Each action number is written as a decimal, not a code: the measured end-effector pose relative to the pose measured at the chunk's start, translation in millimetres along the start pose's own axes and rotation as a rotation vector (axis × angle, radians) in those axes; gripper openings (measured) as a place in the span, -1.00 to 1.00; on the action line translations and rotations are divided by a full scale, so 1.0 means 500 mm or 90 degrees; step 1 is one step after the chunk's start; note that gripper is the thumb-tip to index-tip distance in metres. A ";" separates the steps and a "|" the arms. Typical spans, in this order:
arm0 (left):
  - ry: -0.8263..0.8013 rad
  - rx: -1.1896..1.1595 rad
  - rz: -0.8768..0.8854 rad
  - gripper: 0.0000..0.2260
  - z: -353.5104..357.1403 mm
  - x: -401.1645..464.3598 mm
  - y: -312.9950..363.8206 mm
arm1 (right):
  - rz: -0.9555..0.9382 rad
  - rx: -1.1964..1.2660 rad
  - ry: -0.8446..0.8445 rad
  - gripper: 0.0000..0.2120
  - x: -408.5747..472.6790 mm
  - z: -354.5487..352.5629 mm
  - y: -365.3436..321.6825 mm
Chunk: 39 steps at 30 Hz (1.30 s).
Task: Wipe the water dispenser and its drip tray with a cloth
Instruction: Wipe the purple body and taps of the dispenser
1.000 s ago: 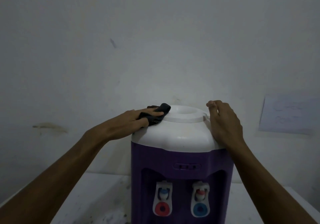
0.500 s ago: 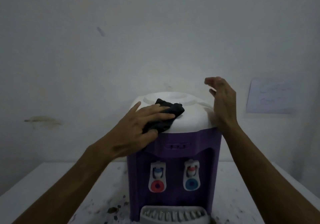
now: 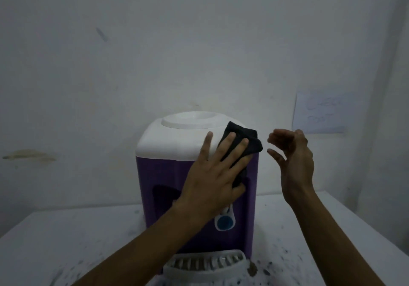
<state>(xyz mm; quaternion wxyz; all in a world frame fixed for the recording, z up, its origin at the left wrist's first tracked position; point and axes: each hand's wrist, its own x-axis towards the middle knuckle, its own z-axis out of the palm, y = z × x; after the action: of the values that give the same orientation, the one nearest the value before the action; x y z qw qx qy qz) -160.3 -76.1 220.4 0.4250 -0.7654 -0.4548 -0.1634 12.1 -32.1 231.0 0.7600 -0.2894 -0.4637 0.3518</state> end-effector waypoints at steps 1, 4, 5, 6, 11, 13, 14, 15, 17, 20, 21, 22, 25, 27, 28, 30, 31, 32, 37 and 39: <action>-0.012 0.003 -0.004 -0.47 0.000 0.014 0.013 | 0.005 -0.009 -0.003 -0.61 -0.005 -0.010 0.001; -0.040 -0.009 0.010 -0.49 0.006 0.037 0.037 | 0.032 -0.035 -0.014 -0.61 -0.021 -0.037 0.002; -0.045 -0.019 0.022 -0.49 0.009 0.037 0.040 | 0.051 -0.042 -0.021 -0.62 -0.028 -0.045 0.004; -0.050 -0.028 0.037 -0.50 0.013 0.033 0.046 | 0.080 -0.047 -0.031 -0.63 -0.039 -0.057 0.006; -0.093 -0.028 0.123 -0.50 0.040 -0.019 0.068 | 0.248 -0.066 -0.141 -0.70 -0.094 -0.096 0.034; -0.106 -0.035 0.137 -0.50 0.049 -0.036 0.076 | 0.277 -0.071 -0.166 -0.72 -0.112 -0.110 0.047; -0.106 -0.045 0.146 -0.51 0.053 -0.042 0.079 | 0.290 -0.070 -0.169 -0.72 -0.121 -0.115 0.053; -0.105 -0.058 0.157 -0.52 0.056 -0.048 0.081 | 0.305 -0.067 -0.171 -0.72 -0.129 -0.120 0.060; -0.101 -0.082 0.174 -0.55 0.061 -0.057 0.083 | 0.335 -0.058 -0.181 -0.73 -0.146 -0.125 0.068; -0.099 -0.103 0.183 -0.56 0.070 -0.065 0.084 | 0.365 -0.038 -0.180 -0.74 -0.159 -0.129 0.071; -0.094 -0.114 0.181 -0.56 0.073 -0.069 0.085 | 0.377 -0.026 -0.169 -0.75 -0.163 -0.129 0.072; -0.086 -0.125 0.176 -0.57 0.075 -0.070 0.085 | 0.389 -0.008 -0.152 -0.76 -0.164 -0.128 0.072; -0.067 -0.159 0.157 -0.57 0.078 -0.073 0.089 | 0.453 0.065 -0.105 -0.75 -0.175 -0.130 0.078; -0.065 -0.187 0.151 -0.57 0.082 -0.074 0.097 | 0.519 0.115 -0.116 -0.71 -0.189 -0.128 0.079; -0.069 -0.200 0.153 -0.57 0.085 -0.076 0.102 | 0.548 0.141 -0.138 -0.68 -0.197 -0.126 0.078; -0.084 -0.230 0.152 -0.56 0.091 -0.085 0.115 | 0.567 0.208 -0.177 -0.65 -0.212 -0.119 0.074; -0.090 -0.252 0.144 -0.55 0.091 -0.092 0.120 | 0.561 0.242 -0.183 -0.65 -0.219 -0.116 0.073; -0.089 -0.277 0.132 -0.54 0.090 -0.097 0.123 | 0.553 0.268 -0.187 -0.64 -0.225 -0.112 0.070; -0.099 -0.380 0.079 -0.42 0.063 -0.121 0.114 | 0.519 0.316 -0.177 -0.63 -0.243 -0.092 0.064; -0.092 -0.435 0.063 -0.40 0.052 -0.128 0.106 | 0.477 0.271 -0.177 -0.64 -0.248 -0.083 0.061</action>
<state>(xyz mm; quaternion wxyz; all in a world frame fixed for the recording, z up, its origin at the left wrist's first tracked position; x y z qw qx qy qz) -153.5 -103.1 137.9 0.1186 -0.8942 -0.3651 -0.2304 1.5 -118.6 128.7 0.5532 -0.2242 -0.3419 0.7258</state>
